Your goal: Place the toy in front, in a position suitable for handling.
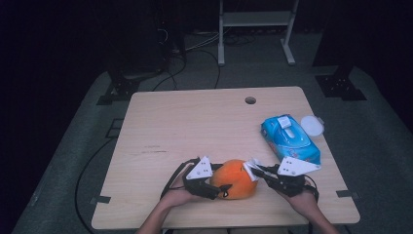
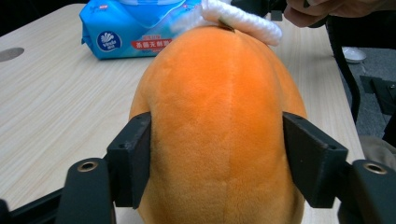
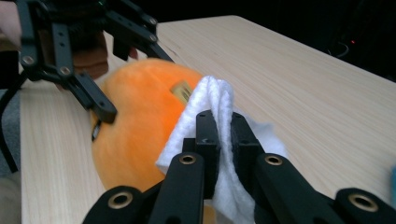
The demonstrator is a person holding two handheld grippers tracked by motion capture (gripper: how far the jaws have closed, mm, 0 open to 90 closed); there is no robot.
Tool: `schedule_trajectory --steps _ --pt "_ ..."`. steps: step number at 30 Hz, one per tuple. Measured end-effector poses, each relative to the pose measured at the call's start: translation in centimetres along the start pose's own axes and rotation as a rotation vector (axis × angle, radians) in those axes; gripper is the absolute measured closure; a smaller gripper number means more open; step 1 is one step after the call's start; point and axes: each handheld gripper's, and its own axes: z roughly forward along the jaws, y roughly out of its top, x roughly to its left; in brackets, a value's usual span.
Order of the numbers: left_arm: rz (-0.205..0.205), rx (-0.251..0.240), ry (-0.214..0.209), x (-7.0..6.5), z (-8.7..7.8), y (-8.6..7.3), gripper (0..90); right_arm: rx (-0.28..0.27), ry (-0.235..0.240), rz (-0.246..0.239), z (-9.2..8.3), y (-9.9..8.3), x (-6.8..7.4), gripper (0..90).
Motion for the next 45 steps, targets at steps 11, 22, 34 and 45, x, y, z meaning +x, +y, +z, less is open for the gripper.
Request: schedule_trajectory --steps 11,22,34,45 --pt "0.078 0.050 0.003 -0.9 0.5 1.4 30.7 -0.007 0.053 -0.012 0.2 1.3 0.9 84.2" --pt "0.120 0.045 0.002 -1.6 1.0 1.6 30.7 -0.005 0.095 -0.118 2.7 3.6 3.4 84.2" --pt "-0.144 0.018 -0.030 0.0 1.3 1.3 21.0 0.001 0.044 -0.041 0.5 2.1 1.1 84.2" --pt "-0.030 0.068 0.017 -1.1 1.4 2.2 28.7 0.001 0.103 -0.094 3.0 3.8 3.2 84.1"
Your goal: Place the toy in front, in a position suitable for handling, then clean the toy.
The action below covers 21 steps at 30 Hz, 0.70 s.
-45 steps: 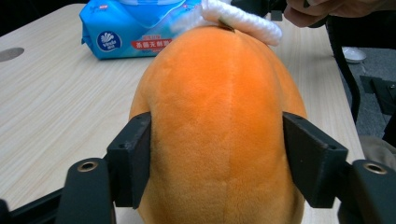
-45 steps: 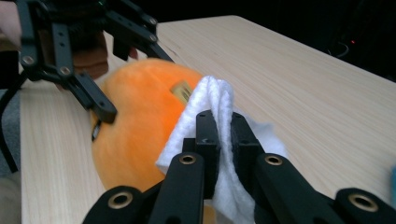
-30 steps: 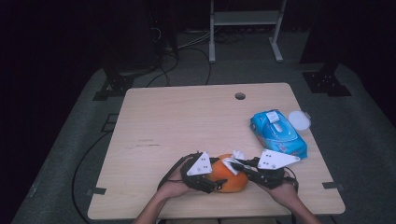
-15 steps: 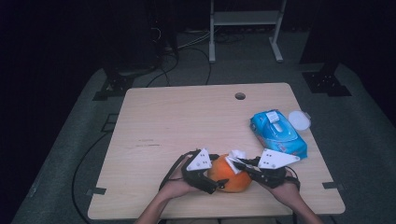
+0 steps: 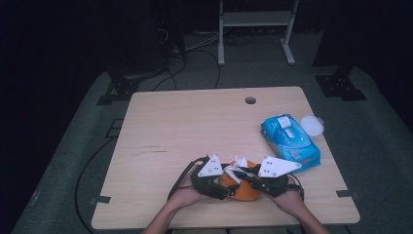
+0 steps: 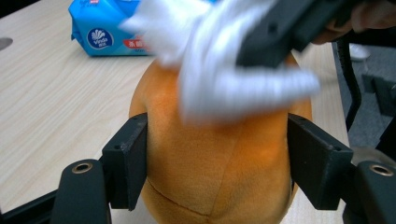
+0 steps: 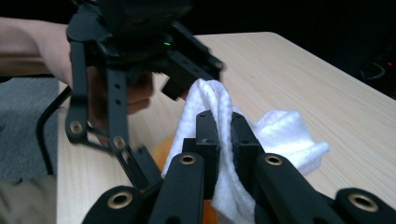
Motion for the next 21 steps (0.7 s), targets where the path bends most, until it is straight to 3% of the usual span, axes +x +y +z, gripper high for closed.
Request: schedule_trajectory --steps 4,9,14,21 --pt "-0.015 -0.003 -0.006 0.4 -0.1 -0.3 29.3 0.016 -0.003 -0.017 0.1 0.2 -0.1 84.2" --pt "-0.045 -0.019 -0.018 0.9 -0.3 -0.8 29.5 0.029 -0.061 0.003 -2.2 -0.9 -1.3 84.2" --pt "-0.011 -0.015 -0.001 0.4 -0.1 -0.3 29.8 0.036 -0.077 0.021 -3.5 -1.5 -1.4 84.2" --pt "0.073 0.004 0.029 -0.8 0.1 0.2 29.8 0.030 0.010 -0.036 -0.6 0.2 0.5 84.2"
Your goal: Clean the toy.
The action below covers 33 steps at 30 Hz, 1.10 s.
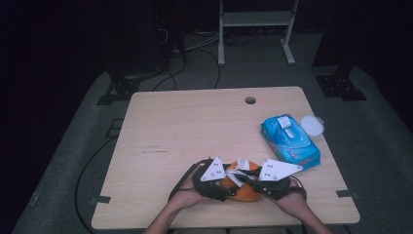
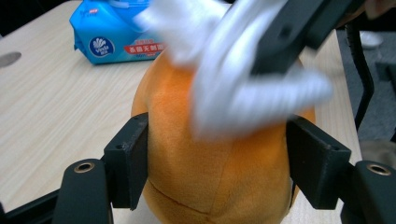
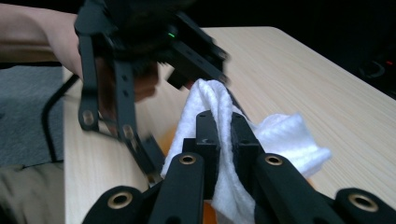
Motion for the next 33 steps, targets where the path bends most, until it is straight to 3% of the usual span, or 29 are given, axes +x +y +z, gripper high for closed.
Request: schedule_trajectory --steps 3,7,12,14,17,19,25,29,33 --pt "-0.001 -0.004 -0.003 0.1 -0.1 -0.2 30.0 0.013 -0.002 -0.012 0.6 0.5 -0.2 84.2" --pt "-0.020 -0.019 -0.017 0.4 -0.1 -0.5 29.9 0.017 -0.033 0.019 -0.5 0.0 -1.4 84.2" --pt "-0.142 -0.045 -0.025 1.3 0.0 -0.6 15.2 0.028 -0.076 0.057 -2.6 -1.3 -2.5 84.2" --pt "-0.163 -0.058 -0.040 1.3 0.1 -0.7 17.3 0.027 -0.075 0.075 -3.1 -1.7 -2.7 84.2" --pt "-0.131 -0.056 -0.024 0.8 0.2 -0.4 27.6 0.036 -0.074 0.069 -3.4 -1.4 -2.3 84.2" --pt "-0.127 -0.045 -0.002 0.4 0.2 0.0 29.8 0.042 -0.054 0.046 -2.9 -0.8 -1.6 84.2" --pt "-0.069 -0.007 0.040 -0.7 0.3 0.6 30.2 0.079 0.015 -0.022 0.5 1.2 0.2 84.1" --pt "-0.110 -0.021 0.028 0.0 0.2 -0.3 30.9 0.086 -0.011 -0.027 0.6 1.3 -0.2 84.3" --pt "-0.145 -0.030 0.013 0.4 -0.1 -1.2 31.0 0.064 -0.059 0.042 -1.7 0.0 -1.4 84.3"
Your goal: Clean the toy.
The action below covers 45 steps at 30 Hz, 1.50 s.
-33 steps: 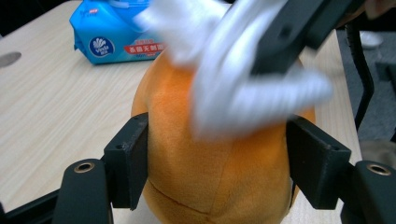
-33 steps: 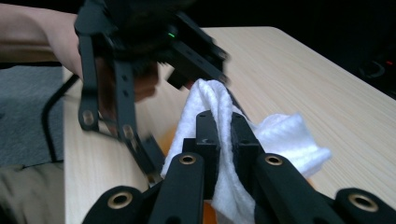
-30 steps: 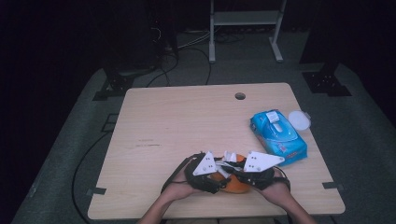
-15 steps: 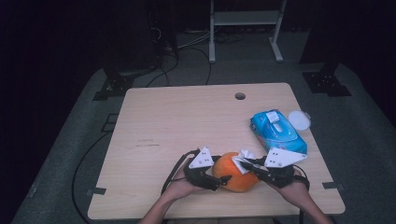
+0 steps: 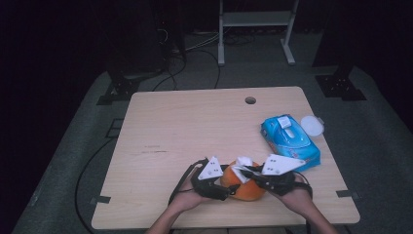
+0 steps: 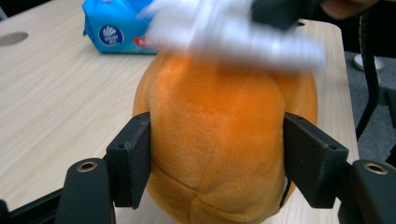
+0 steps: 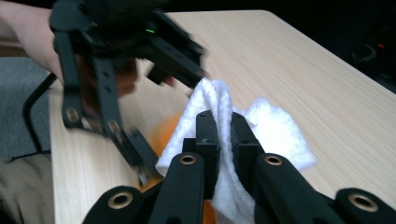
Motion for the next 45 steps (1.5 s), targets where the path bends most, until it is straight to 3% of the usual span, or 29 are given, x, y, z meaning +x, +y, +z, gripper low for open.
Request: schedule_trajectory --steps 6,14,20,24,27,31,33,35,37,39,40,42,45 --pt "-0.004 -0.001 -0.001 0.0 -0.3 -0.6 30.5 -0.012 -0.032 0.096 -2.8 -3.0 -1.2 84.2" --pt "-0.009 -0.002 -0.013 0.0 -0.5 -1.2 29.3 -0.010 -0.019 0.172 -4.0 -5.8 -1.0 84.2" --pt "0.015 0.011 -0.023 -0.2 -0.6 -1.1 29.1 -0.031 0.000 0.176 -2.9 -4.8 -1.3 84.0" --pt "0.001 0.027 -0.031 -0.2 -0.8 -1.0 27.6 -0.053 0.021 0.177 -1.3 -3.7 -2.1 84.0" --pt "-0.038 0.040 -0.058 0.4 -1.4 -0.6 19.7 -0.058 0.028 0.170 -0.7 -3.6 -2.3 84.1" --pt "-0.145 -0.031 -0.158 1.5 -1.9 -0.1 11.5 -0.057 0.050 0.147 -1.0 -3.9 -1.6 84.1" --pt "-0.151 -0.006 -0.157 1.7 -1.5 0.2 8.1 -0.058 0.072 0.133 -1.1 -4.0 -1.2 84.0" --pt "-0.153 0.054 -0.171 1.6 -0.6 0.2 5.2 -0.057 0.081 0.117 -1.1 -3.9 -0.9 84.0" --pt "-0.138 0.089 -0.169 1.3 0.2 0.0 3.1 -0.055 0.084 0.112 -1.0 -3.9 -0.7 84.0" --pt "-0.127 0.090 -0.149 1.2 0.3 0.1 7.6 -0.052 0.078 0.113 -1.0 -4.0 -0.7 83.9" --pt "-0.119 0.079 -0.137 1.2 0.1 0.2 16.2 -0.052 0.076 0.117 -1.0 -4.0 -0.8 83.9" --pt "-0.104 0.028 -0.132 1.3 -0.3 0.3 30.2 -0.059 0.070 0.134 -1.1 -3.9 -1.1 84.0" --pt "-0.077 -0.042 -0.117 1.6 -0.7 0.8 36.6 -0.081 0.057 0.142 -1.6 -3.3 -1.7 84.0"
